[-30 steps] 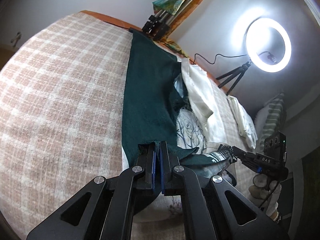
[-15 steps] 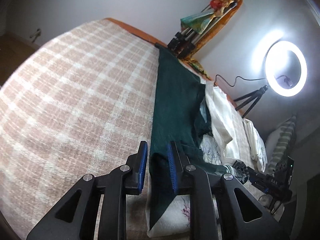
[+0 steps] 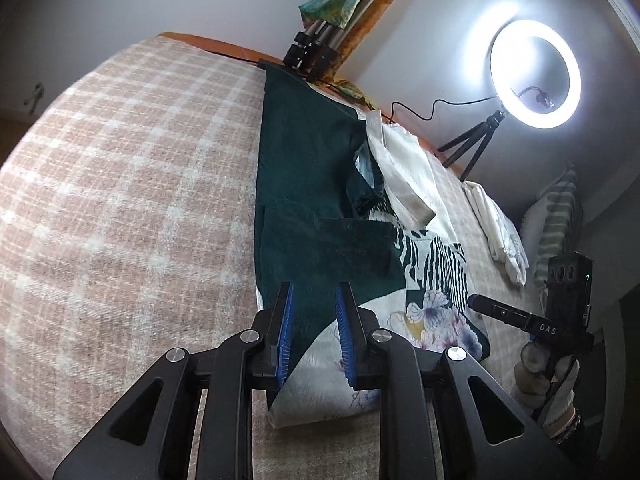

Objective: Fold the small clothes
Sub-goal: 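Smooth the folded strip with both tools and open them, then grasp the collar end of the strip with the right tool while the left tool grasps beside it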

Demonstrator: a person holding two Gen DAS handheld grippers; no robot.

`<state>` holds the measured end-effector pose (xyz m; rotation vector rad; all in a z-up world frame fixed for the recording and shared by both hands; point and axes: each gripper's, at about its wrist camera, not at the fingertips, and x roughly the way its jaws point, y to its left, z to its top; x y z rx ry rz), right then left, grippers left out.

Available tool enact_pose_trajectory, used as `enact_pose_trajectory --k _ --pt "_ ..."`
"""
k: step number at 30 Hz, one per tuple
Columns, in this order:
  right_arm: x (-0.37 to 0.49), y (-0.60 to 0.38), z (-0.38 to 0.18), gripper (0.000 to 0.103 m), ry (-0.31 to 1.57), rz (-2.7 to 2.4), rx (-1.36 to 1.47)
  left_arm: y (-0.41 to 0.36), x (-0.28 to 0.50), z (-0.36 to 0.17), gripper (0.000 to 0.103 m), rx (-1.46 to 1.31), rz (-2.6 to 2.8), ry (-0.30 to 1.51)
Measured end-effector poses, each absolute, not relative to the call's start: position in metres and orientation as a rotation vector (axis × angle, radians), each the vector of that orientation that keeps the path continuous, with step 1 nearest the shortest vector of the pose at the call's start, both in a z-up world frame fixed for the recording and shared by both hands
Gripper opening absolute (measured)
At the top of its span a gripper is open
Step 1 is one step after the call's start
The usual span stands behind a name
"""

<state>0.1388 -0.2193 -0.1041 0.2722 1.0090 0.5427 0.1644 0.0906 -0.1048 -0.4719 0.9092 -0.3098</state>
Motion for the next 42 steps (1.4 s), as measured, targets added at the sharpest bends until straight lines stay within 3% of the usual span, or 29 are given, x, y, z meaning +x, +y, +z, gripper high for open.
enact_pose_trajectory --k 6,8,18,31,38,41,42 --pt "0.152 -0.235 -0.099 0.032 0.979 0.477 0.326 0.095 0.176 -0.097 0.023 -0.448 -0.268 0.882" --pt "0.155 -0.24 -0.095 0.033 0.962 0.456 0.329 0.099 0.184 -0.095 0.047 -0.456 -0.242 0.897" --pt "0.197 -0.261 -0.071 0.041 0.928 0.438 0.306 0.114 0.248 -0.077 0.047 -0.453 -0.241 0.873" --pt "0.328 -0.281 -0.084 0.041 0.955 0.465 0.424 0.121 0.366 -0.114 0.05 -0.489 -0.258 0.955" --pt "0.386 -0.281 -0.103 0.041 0.954 0.485 0.479 0.123 0.404 -0.128 0.05 -0.531 -0.281 0.91" --pt "0.402 -0.277 -0.103 0.035 0.933 0.483 0.457 0.121 0.42 -0.126 0.05 -0.522 -0.281 0.894" --pt "0.408 -0.274 -0.101 0.029 0.931 0.469 0.434 0.12 0.426 -0.126 0.05 -0.519 -0.283 0.892"
